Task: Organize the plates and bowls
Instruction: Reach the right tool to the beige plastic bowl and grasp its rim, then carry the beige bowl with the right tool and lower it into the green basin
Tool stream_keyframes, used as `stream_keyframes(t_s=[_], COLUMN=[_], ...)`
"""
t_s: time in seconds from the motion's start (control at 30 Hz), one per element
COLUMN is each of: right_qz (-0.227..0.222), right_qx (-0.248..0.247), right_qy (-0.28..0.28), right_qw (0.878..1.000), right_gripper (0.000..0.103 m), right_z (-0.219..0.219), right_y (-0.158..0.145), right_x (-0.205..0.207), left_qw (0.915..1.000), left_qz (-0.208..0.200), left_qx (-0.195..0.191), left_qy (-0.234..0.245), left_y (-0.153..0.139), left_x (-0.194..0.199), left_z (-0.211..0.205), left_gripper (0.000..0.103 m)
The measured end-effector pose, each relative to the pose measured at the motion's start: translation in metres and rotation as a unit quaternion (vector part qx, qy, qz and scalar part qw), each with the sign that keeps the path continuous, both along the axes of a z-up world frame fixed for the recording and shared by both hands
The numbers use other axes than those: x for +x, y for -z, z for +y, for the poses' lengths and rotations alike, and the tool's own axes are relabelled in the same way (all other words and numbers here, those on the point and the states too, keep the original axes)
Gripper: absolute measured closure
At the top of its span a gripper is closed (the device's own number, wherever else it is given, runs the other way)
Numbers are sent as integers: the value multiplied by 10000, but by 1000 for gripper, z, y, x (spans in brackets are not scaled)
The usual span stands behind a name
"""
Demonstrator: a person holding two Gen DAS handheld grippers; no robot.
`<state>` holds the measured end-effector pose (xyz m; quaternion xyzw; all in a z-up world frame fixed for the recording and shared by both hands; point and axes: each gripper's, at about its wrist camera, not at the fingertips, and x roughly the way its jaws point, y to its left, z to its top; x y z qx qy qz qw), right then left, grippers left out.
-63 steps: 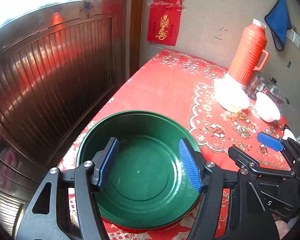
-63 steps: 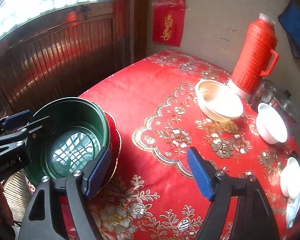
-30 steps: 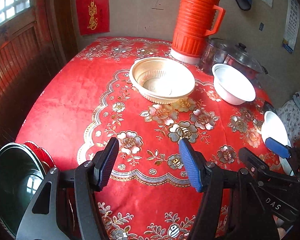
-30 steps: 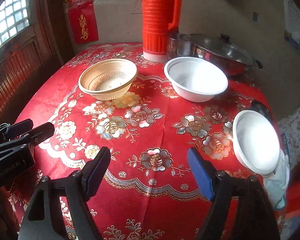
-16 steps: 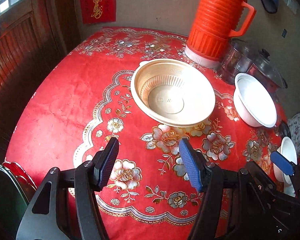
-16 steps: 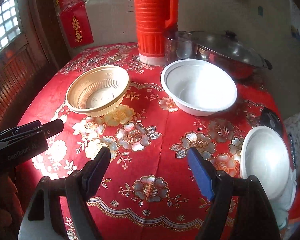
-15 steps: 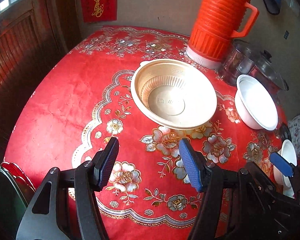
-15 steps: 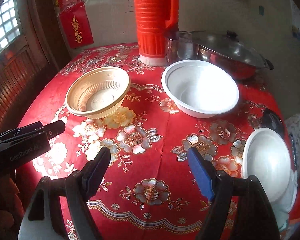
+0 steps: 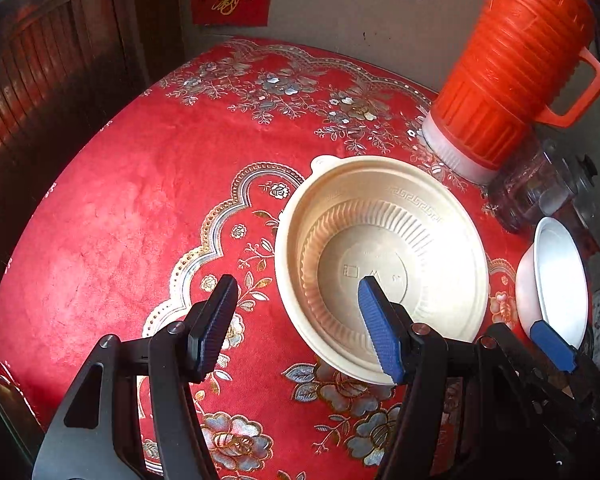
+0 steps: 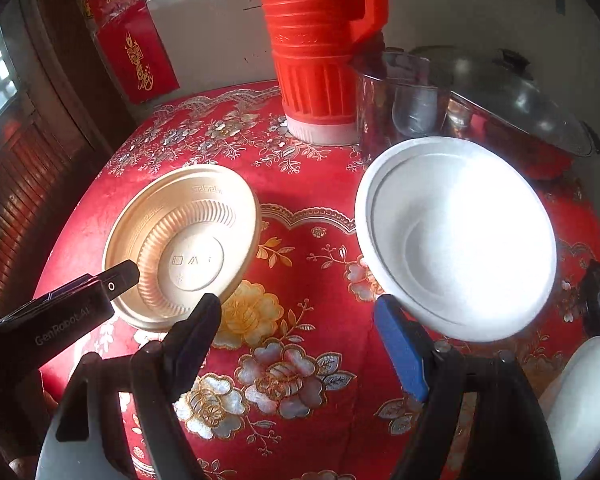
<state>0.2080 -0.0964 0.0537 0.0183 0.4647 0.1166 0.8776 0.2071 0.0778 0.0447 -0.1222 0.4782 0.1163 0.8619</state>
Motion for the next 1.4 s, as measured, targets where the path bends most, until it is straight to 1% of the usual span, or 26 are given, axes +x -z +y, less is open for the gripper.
stream_keyframes(t_s=[0.1, 0.37, 0.53, 0.57, 0.63, 0.67, 0.7, 0.73, 0.77, 0.8, 0.83, 0.9, 1.07, 1.13, 1.3, 1.4], right_qz=[47, 178, 145, 150, 151, 147, 159, 169, 173, 167, 158, 127, 46, 41, 19, -35], right_qx=[-33, -93, -63, -77, -81, -43, -41, -59, -37, -2, -26, -59, -100, -74, -56, -72], right_qy=[-68, -231, -293, -310, -334, -329, -319, -331, -360, -384, -401, -464, -531, -525, -540, -552], right_qw=[10000, 9995, 9994, 9994, 9993, 9993, 9994, 9993, 9992, 9991, 9991, 9988, 9985, 9986, 9985, 9984], right_gripper=[24, 24, 25, 28, 48, 65, 71, 73, 78, 80, 80, 81, 81, 81, 81, 81], right_z=[8, 28, 34, 35, 36, 35, 35, 35, 35, 35, 36, 39, 39, 36, 33, 30], right_y=[3, 18, 23, 23, 24, 24, 25, 25, 25, 24, 24, 22, 14, 11, 4, -1], right_x=[12, 35, 42, 43, 44, 45, 45, 45, 44, 43, 41, 36, 21, 14, -7, -23], left_qw=[10000, 9995, 9994, 9994, 9995, 9995, 9996, 9996, 9996, 9996, 9995, 9993, 9992, 9991, 9986, 9983], left_qz=[3, 208, 273, 280, 263, 265, 253, 241, 248, 263, 276, 295, 185, 140, 80, 71], left_qx=[74, 174, 164, 128, 108, 129, 125, 112, 103, 98, 125, 198, 269, 298, 266, 219], left_qy=[-62, -167, -162, -133, -104, -102, -100, -84, -40, 7, 42, 100, 210, 270, 444, 529], left_y=[3, 17, 24, 25, 27, 28, 28, 28, 28, 28, 27, 26, 16, 10, -2, -4], left_x=[7, 23, 29, 29, 30, 30, 30, 29, 29, 29, 28, 25, 8, -1, -28, -42], left_z=[2, 10, 11, 10, 10, 10, 10, 10, 9, 8, 6, 2, -2, -4, -10, -13], left_gripper=[40, 40, 40, 40, 40, 40, 43, 46, 52, 56, 58, 71, 72, 76, 76, 76])
